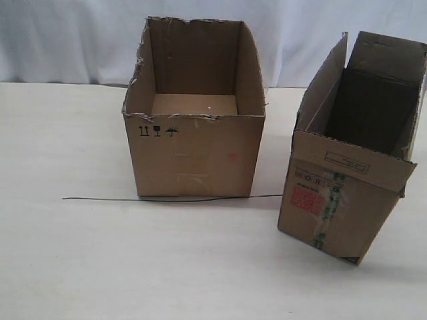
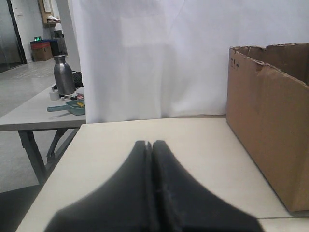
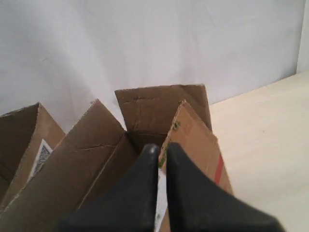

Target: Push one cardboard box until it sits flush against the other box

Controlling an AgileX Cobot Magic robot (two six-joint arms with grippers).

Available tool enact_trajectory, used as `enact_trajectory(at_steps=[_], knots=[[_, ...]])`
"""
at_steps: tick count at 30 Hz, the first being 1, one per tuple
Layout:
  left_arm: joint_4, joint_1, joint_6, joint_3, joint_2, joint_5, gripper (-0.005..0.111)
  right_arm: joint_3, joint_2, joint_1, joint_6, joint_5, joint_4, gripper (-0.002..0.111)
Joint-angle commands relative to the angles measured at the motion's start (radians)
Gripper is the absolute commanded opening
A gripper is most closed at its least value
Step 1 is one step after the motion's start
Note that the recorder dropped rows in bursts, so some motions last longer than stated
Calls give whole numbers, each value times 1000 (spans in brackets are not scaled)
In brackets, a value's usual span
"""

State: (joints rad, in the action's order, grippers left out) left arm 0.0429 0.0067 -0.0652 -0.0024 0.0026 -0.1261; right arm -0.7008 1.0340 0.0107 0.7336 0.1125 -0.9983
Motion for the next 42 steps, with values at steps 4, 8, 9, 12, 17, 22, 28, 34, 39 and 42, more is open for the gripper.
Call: enact_trajectory(at_steps=[4,8,9,12,17,22,28,34,39,42], knots=[[-1,-7,4,2,-3,5,0,-143,10,188,-81,122,541,5],[-1,-7,4,2,-3,5,0,-204,27,263,-508,235,1049,5],[-1,-7,4,2,-3,5,0,-219,33,266,-668,264,1171,5],[-1,-7,4,2,-3,5,0,-238,33,266,-1123,288,1432,5],[-1,-7,4,2,-3,5,0,-241,5,268,-1196,197,1254,5],[-1,-7,4,2,-3,5,0,-241,81,268,-842,279,852,5],[-1,-7,4,2,-3,5,0,-241,246,292,-665,469,744,5],[-1,-7,4,2,-3,5,0,-241,355,292,-604,464,662,5],[-1,-7,4,2,-3,5,0,-225,458,292,-548,426,469,5],[-1,-7,4,2,-3,5,0,-184,511,292,-469,371,297,5]])
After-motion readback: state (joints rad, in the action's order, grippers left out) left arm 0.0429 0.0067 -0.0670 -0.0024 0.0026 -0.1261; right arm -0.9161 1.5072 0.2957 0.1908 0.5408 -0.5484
